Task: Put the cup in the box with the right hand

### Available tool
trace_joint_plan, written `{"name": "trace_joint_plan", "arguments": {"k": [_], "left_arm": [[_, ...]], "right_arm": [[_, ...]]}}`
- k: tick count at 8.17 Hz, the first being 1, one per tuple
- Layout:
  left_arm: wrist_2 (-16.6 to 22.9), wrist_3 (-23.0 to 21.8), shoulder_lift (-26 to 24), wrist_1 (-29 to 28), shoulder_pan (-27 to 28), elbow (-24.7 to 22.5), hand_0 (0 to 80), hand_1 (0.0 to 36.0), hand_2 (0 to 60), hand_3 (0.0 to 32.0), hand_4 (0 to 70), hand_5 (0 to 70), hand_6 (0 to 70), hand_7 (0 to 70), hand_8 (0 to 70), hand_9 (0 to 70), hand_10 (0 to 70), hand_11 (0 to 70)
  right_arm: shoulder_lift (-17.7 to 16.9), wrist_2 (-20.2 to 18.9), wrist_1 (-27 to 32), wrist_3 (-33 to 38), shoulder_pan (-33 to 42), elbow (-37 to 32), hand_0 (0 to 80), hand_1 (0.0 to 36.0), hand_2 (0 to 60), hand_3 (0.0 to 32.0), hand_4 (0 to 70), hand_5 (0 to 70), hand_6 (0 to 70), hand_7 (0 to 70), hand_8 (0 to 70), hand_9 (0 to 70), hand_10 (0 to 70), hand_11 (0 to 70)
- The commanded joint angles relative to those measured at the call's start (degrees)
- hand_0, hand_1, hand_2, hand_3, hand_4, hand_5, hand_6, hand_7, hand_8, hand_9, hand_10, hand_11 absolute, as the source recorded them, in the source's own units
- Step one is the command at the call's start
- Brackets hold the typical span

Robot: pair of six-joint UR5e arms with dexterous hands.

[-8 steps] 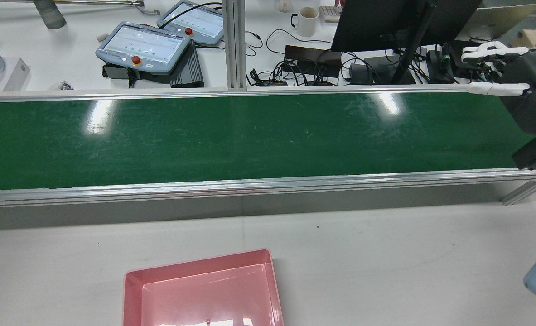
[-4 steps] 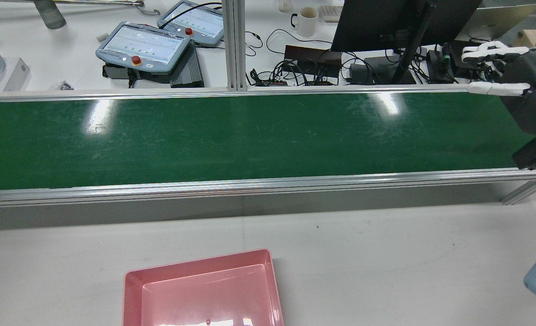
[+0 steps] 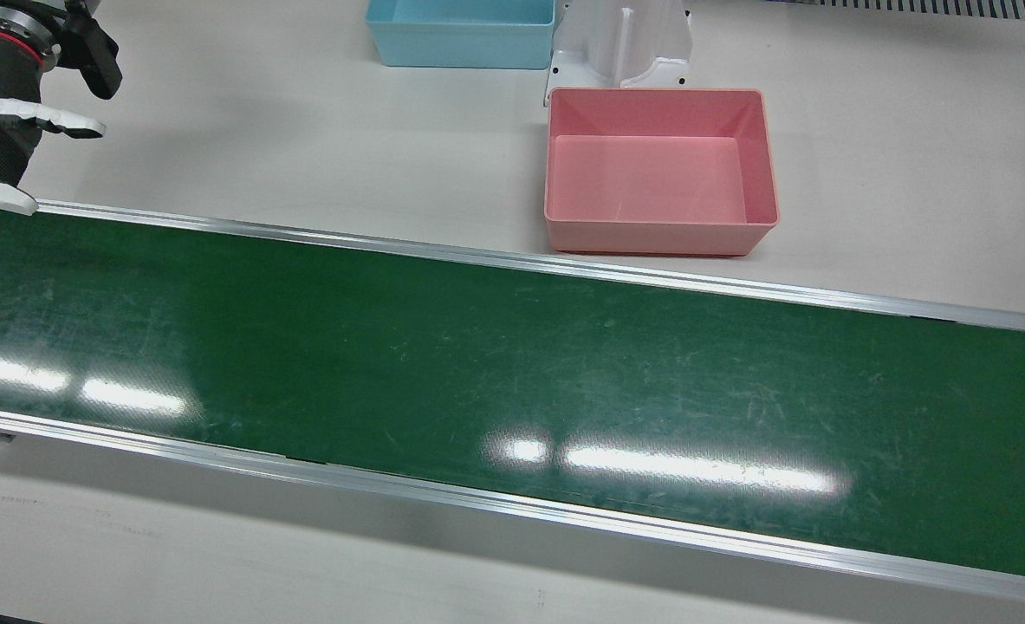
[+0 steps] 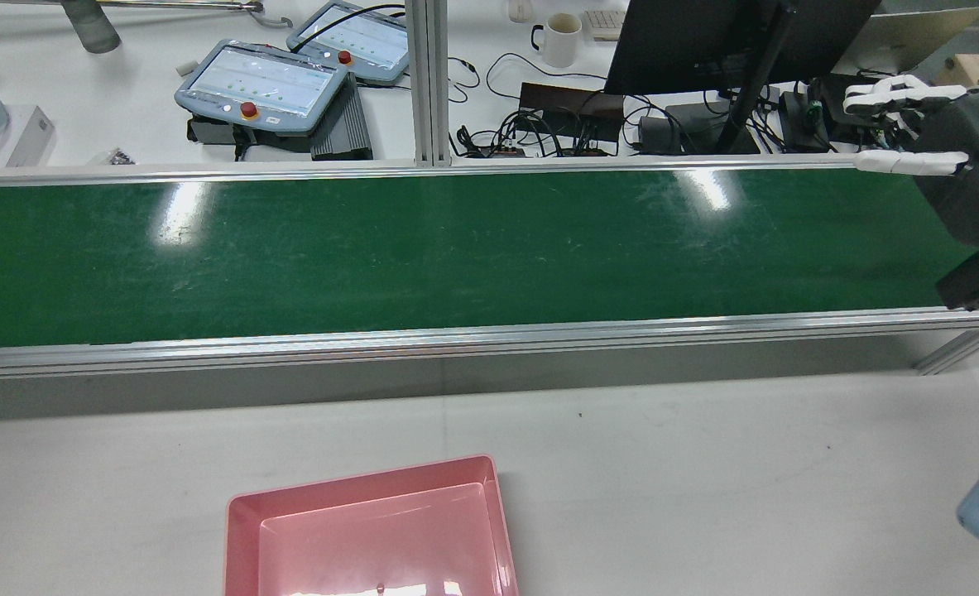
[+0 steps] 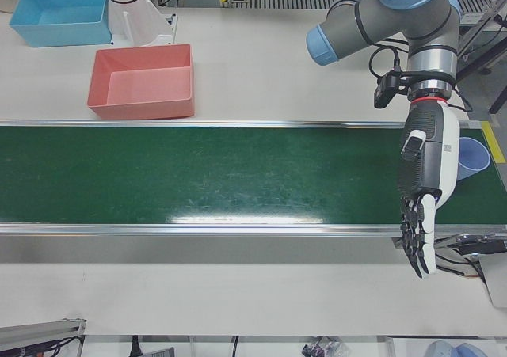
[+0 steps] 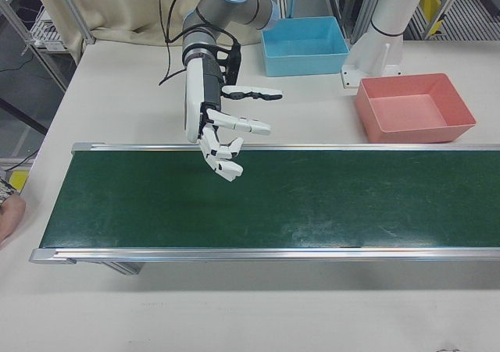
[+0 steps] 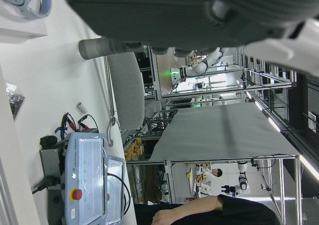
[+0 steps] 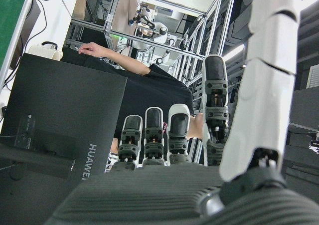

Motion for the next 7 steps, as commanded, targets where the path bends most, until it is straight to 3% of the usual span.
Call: {"name": "trace_joint_plan", "arguments": {"k": [1, 7], "left_arm": [[0.00, 0.00, 0.00, 0.00, -0.01, 0.00, 0.0, 0.0, 0.0, 0.0, 0.0, 0.0, 0.0, 0.0, 0.0, 0.0, 0.0, 0.0], [0.00, -0.09, -0.09, 0.00, -0.01, 0.00, 0.0, 0.0, 0.0, 0.0, 0.0, 0.0, 0.0, 0.0, 0.0, 0.0, 0.0, 0.0]], "right_arm": [[0.00, 0.00, 0.02, 0.00, 0.00, 0.00, 58.0, 18.4, 6.4, 0.0, 46.8, 7.2, 19.1, 70.0, 13.0, 31.3, 13.8, 21.6], [0.00, 0.00, 0.02, 0.00, 0.00, 0.00, 57.9, 18.4, 6.5, 0.0, 46.5, 7.2, 19.1, 70.0, 12.9, 31.2, 13.7, 21.6]]}}
